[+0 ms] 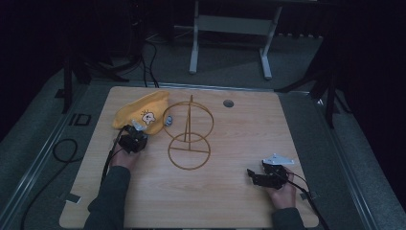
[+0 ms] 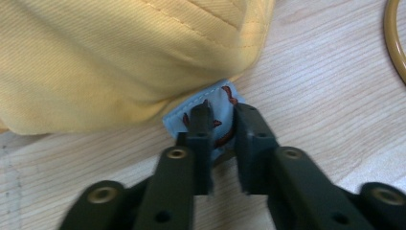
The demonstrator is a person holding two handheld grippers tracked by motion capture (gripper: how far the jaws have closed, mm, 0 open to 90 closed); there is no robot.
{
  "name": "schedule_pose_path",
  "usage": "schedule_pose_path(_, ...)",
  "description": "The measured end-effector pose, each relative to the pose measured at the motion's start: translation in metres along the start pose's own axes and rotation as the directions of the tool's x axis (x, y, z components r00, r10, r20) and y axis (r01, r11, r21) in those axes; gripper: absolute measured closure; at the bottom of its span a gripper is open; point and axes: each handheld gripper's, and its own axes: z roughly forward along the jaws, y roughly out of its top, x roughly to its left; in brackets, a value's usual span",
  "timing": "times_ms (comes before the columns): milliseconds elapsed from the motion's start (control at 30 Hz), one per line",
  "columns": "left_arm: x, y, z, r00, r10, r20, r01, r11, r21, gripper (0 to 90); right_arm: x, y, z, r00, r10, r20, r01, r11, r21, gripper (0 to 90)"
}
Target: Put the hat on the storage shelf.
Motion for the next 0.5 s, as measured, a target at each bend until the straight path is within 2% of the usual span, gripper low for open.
schedule_pose_path(33,-0.001,0.0,-0.002,1.0,0.009,0.0,-0.009,1.0,0.003,82.8,0.0,0.0,0.0,1.0,0.0,0.0,0.0,1.0,0.0,24.2)
schedule_pose_path(167,-0.002,-0.001,-0.005,0.9996,0.029,0.002,-0.029,0.9996,0.001,85.2,0.0,0.0,0.0,1.0,0.0,-0.001,0.0,1.0,0.0,24.1)
schedule_pose_path(500,0.0,-0.001,-0.016,0.9992,0.023,0.033,-0.023,0.9997,-0.006,85.6,0.0,0.0,0.0,1.0,-0.001,-0.002,0.001,1.0,0.0,23.9)
